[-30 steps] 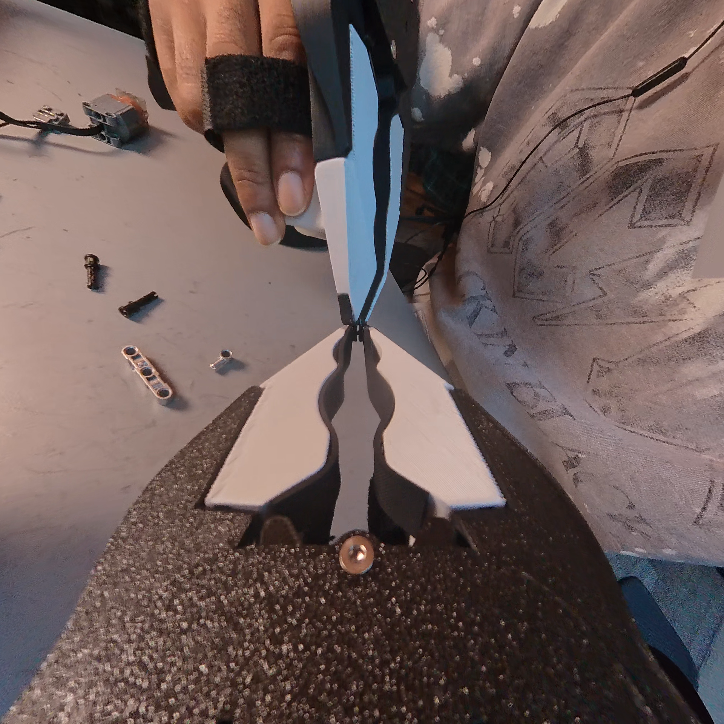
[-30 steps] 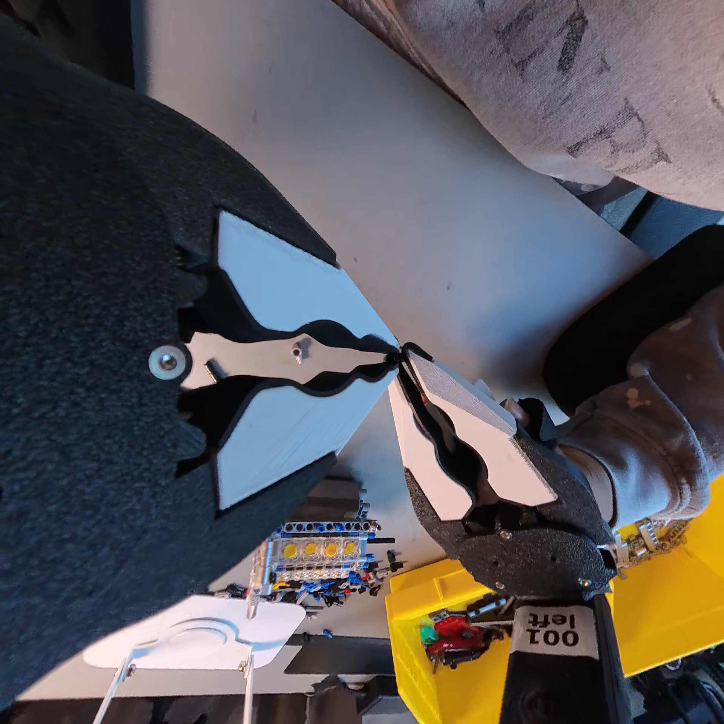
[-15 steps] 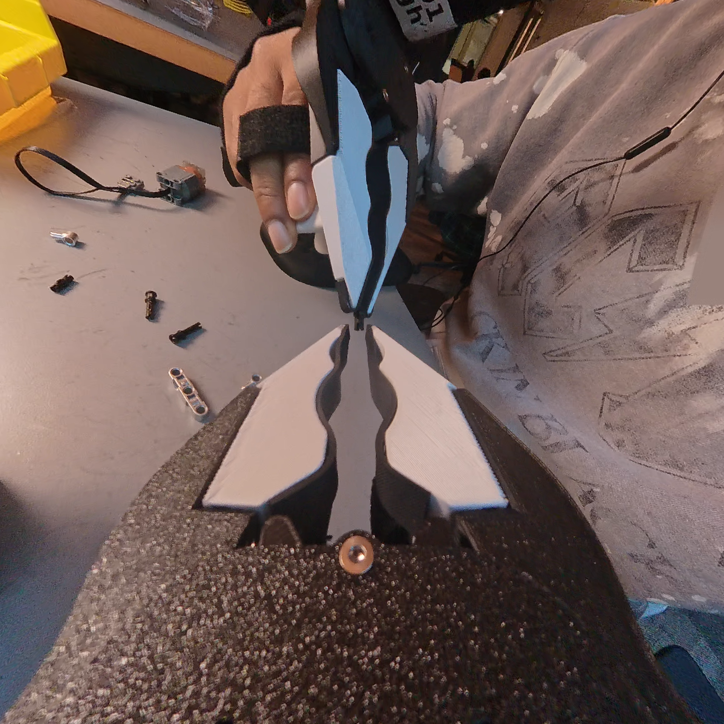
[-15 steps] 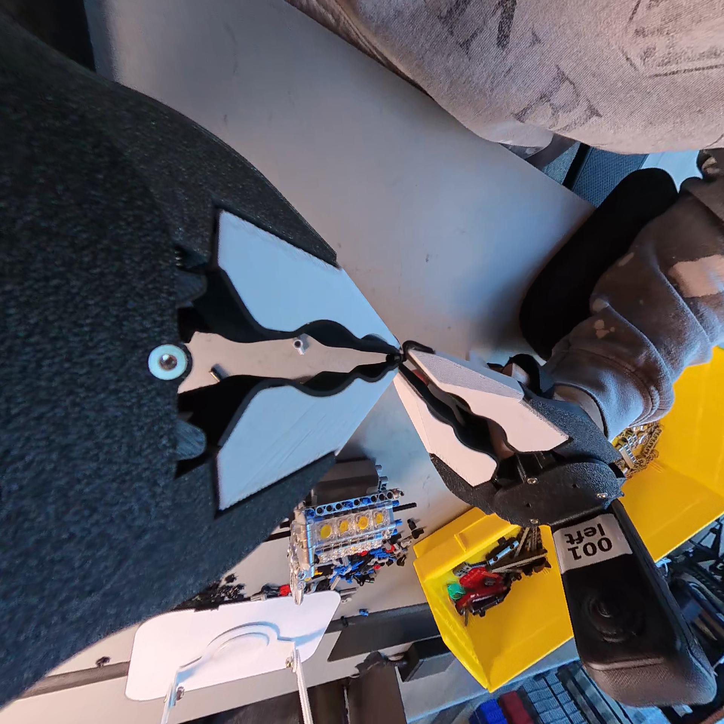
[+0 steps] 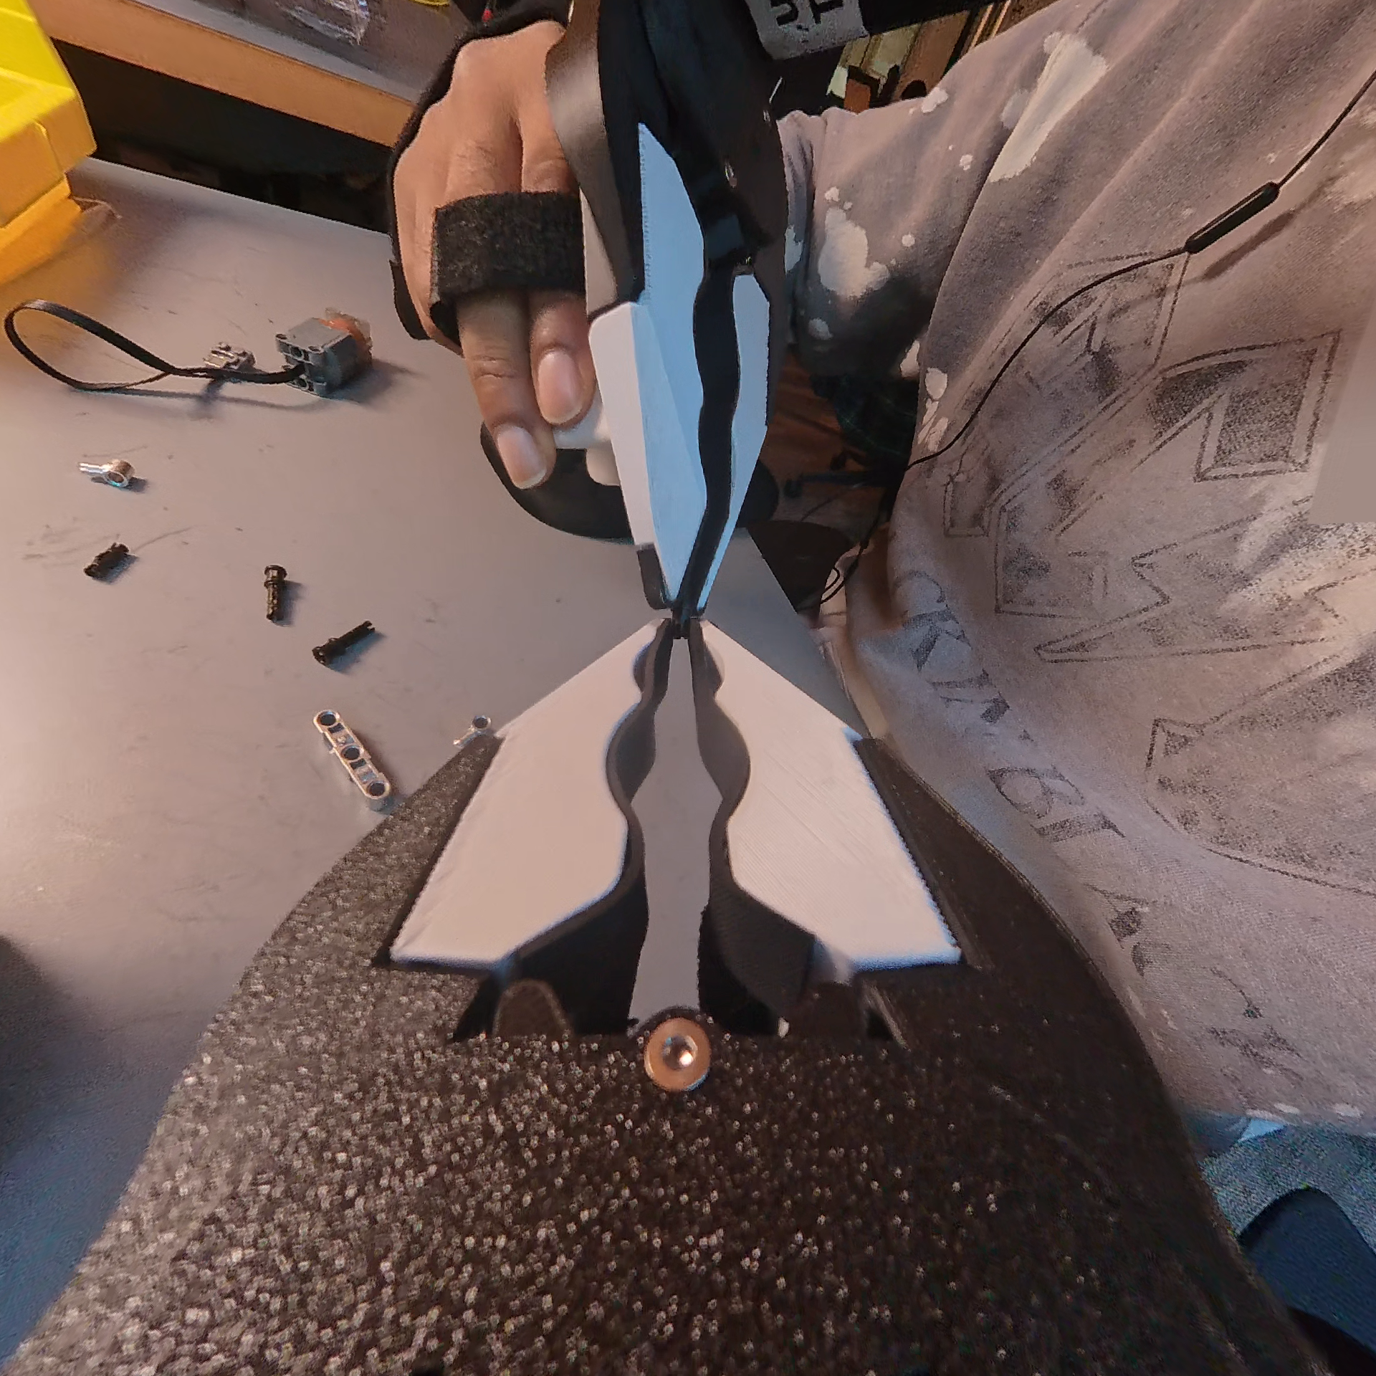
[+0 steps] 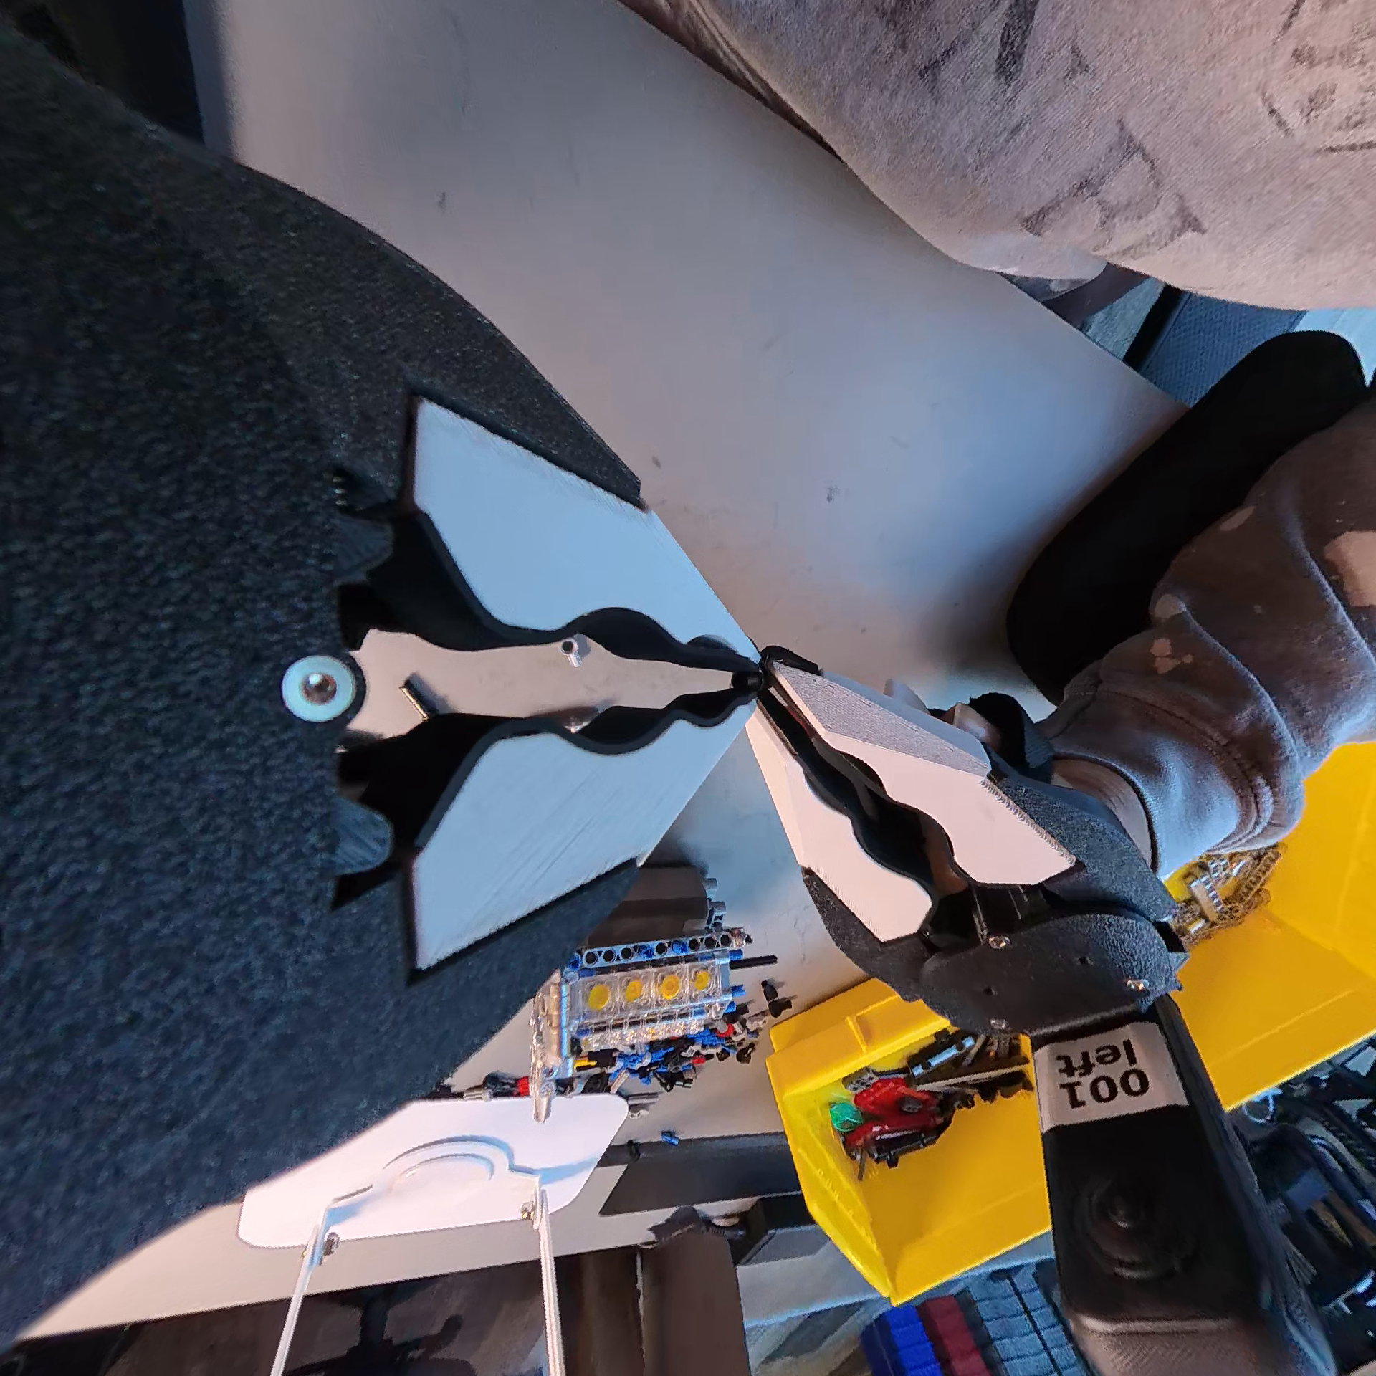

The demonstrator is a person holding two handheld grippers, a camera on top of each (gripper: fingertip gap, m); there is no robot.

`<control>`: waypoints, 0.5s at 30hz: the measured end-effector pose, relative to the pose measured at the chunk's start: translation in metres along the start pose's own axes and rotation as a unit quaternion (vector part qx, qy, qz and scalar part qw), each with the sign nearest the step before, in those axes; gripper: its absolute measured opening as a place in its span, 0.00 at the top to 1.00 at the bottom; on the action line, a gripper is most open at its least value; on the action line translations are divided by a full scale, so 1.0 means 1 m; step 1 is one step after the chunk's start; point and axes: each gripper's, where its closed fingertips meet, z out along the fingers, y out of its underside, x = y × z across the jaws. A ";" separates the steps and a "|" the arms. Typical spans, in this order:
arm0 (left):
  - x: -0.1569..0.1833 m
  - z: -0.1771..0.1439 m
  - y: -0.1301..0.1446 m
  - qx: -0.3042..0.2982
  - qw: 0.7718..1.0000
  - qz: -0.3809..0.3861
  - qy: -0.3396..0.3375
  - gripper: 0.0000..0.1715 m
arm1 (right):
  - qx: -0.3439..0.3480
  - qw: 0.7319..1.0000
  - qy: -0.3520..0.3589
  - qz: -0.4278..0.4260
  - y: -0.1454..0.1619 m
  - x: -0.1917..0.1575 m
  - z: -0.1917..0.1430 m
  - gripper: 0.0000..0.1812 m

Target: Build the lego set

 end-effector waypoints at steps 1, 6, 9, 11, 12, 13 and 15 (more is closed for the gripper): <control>0.000 0.001 0.002 -0.004 1.000 -0.001 0.002 0.99 | -0.003 1.000 -0.001 -0.005 0.001 -0.001 0.001 0.98; 0.002 0.004 0.005 -0.012 1.000 -0.005 0.011 0.99 | -0.009 1.000 0.001 -0.025 0.001 -0.006 0.002 0.98; 0.003 0.005 0.007 -0.014 1.000 -0.010 0.018 0.99 | -0.009 0.999 0.005 -0.034 0.001 -0.008 0.003 0.98; 0.004 0.007 0.010 -0.020 0.999 -0.012 0.024 0.99 | -0.014 0.999 -0.001 -0.043 0.002 -0.012 0.005 0.98; 0.005 0.008 0.013 -0.025 0.999 -0.013 0.026 0.99 | -0.017 0.999 -0.005 -0.044 0.003 -0.014 0.006 0.98; 0.005 0.009 0.014 -0.028 0.999 -0.014 0.027 0.99 | -0.020 0.999 -0.007 -0.040 0.004 -0.016 0.006 0.98; 0.000 0.010 0.017 -0.033 0.999 -0.017 0.016 0.99 | -0.031 0.999 -0.006 -0.018 0.010 -0.014 0.008 0.98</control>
